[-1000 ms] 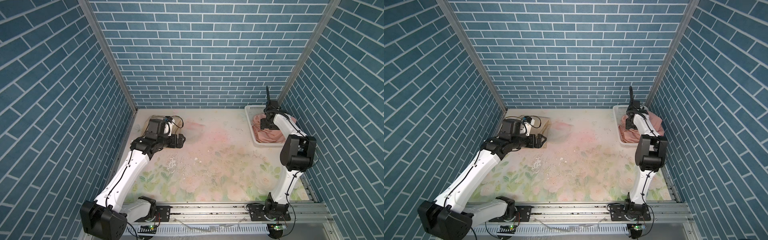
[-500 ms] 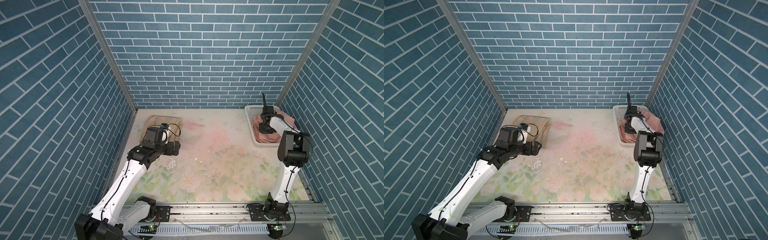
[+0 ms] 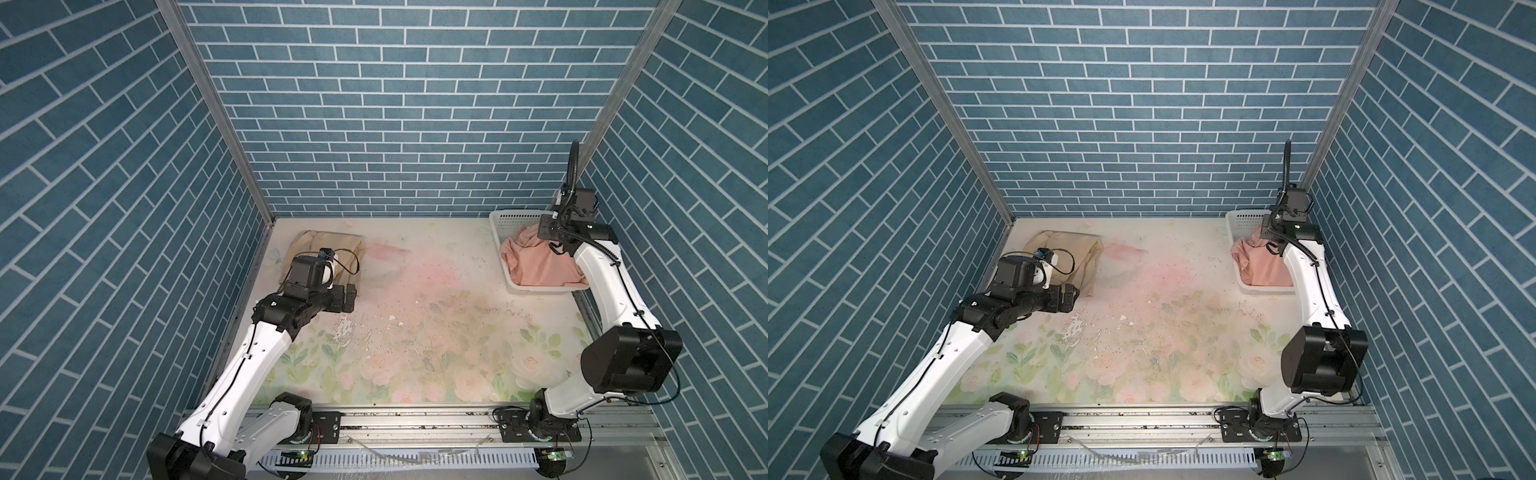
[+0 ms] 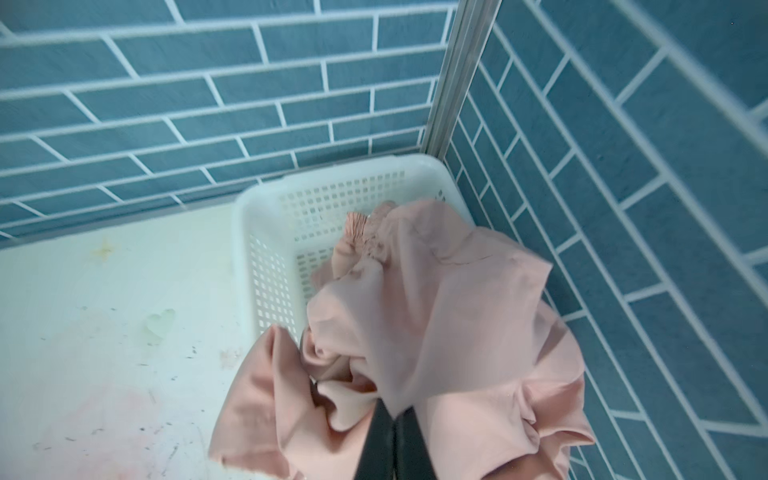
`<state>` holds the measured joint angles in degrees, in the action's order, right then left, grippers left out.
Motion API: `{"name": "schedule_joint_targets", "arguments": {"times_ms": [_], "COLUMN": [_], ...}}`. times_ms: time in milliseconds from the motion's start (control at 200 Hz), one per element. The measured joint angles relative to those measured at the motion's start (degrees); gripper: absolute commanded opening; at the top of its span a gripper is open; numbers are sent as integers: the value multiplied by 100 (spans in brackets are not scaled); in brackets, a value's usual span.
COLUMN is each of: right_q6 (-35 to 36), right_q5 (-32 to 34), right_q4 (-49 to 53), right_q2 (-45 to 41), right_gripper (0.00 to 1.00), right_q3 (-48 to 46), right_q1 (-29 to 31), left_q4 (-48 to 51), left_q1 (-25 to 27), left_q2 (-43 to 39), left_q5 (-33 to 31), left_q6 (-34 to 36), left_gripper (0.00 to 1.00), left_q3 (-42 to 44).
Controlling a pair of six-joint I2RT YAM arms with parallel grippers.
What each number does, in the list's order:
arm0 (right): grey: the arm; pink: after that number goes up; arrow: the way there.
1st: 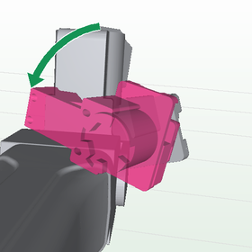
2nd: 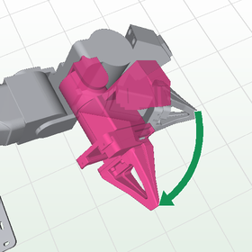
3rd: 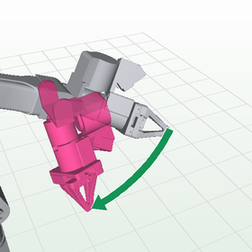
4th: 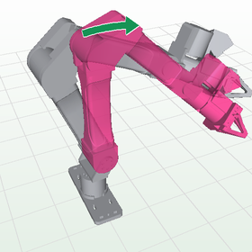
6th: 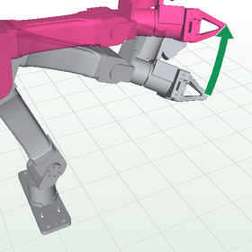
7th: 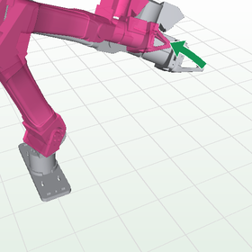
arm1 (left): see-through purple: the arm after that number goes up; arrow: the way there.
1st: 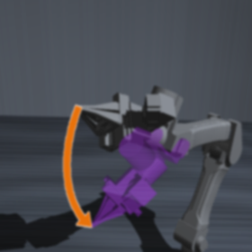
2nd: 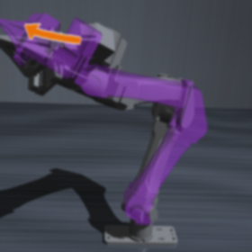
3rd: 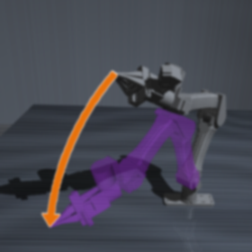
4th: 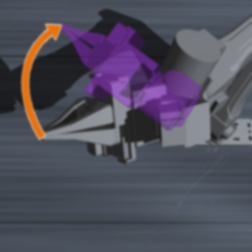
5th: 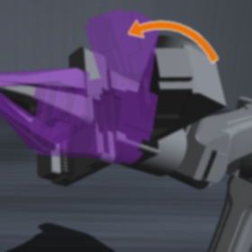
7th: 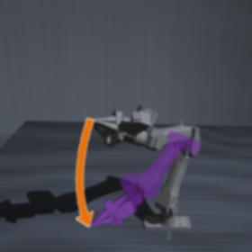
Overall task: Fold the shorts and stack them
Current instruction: 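Grasp the pink shorts in the basket with the right gripper, then lift the pink shorts out of the basket and lower them onto the table center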
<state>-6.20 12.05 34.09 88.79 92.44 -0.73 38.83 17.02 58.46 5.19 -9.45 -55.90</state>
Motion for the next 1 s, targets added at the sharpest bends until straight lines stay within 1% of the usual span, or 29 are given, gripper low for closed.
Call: {"name": "schedule_joint_targets", "arguments": {"times_ms": [120, 285, 410, 540, 650, 775, 900, 1000], "right_q6": [-9, -247, -492, -938, -1311, -1609, -1821, -2164], "right_q5": [-374, -1370, -2334, -3735, -4791, -5617, -6242, -6669], "right_q4": [210, 533, 715, 761, 660, 428, 186, -330], "right_q2": [-68, -66, -66, -57, -15, 109, 428, 634], "right_gripper": [0, 0, 0, 0, 0, 0, 0, 0], "right_q3": [603, 1644, 2446, 3283, 3838, 4081, 4063, 3604], "right_q1": [-2, 24, 70, 254, 780, 1652, 2417, 2857], "left_q4": [17, 63, 94, 98, 101, 101, 101, 101], "left_q1": [-55, -166, -205, -337, -640, -1104, -1408, -1641], "left_q2": [-9, -111, -151, -179, -236, -229, -162, -133], "left_q5": [-66, -160, -240, -313, -363, -310, -212, -120], "left_q6": [13, 11, 0, -39, -155, -282, -365, -428], "left_gripper": [100, 100, 100, 100, 100, 100, 100, 100], "left_q3": [0, 0, 0, 0, 0, 2, 2, 4]}}
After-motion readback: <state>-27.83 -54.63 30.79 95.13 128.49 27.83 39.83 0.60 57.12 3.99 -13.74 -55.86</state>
